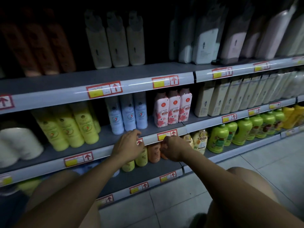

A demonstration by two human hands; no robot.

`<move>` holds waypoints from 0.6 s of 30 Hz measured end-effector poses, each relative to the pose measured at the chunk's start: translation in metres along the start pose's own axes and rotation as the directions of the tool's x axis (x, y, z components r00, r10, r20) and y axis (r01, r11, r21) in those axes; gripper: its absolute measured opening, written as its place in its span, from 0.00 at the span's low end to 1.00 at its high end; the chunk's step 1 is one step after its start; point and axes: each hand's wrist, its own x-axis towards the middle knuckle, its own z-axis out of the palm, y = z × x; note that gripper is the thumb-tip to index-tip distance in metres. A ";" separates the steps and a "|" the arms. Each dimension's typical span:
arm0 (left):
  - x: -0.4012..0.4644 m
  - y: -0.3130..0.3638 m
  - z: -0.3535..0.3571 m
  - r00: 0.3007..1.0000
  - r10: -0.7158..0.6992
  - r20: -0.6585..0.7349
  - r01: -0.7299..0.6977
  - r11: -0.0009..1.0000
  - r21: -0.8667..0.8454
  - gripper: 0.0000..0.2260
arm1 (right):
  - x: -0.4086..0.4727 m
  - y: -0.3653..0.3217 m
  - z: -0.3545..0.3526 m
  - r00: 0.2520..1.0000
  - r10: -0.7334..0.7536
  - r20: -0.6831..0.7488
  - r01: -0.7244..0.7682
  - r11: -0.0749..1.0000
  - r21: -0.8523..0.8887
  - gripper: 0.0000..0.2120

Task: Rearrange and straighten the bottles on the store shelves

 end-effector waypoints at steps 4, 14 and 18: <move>-0.014 -0.007 -0.002 0.988 -0.054 0.148 0.049 0.998 0.042 0.12 | -0.004 -0.007 0.008 0.994 0.015 0.105 -0.009 0.998 -0.059 0.22; 0.007 -0.049 0.076 0.859 -0.081 0.506 0.012 0.990 0.139 0.13 | 0.037 0.016 0.076 0.950 0.077 0.302 -0.021 0.983 -0.182 0.22; 0.018 -0.061 0.125 0.824 -0.116 0.555 0.057 0.991 0.123 0.08 | 0.054 0.038 0.108 0.899 0.106 0.425 -0.010 0.975 -0.221 0.25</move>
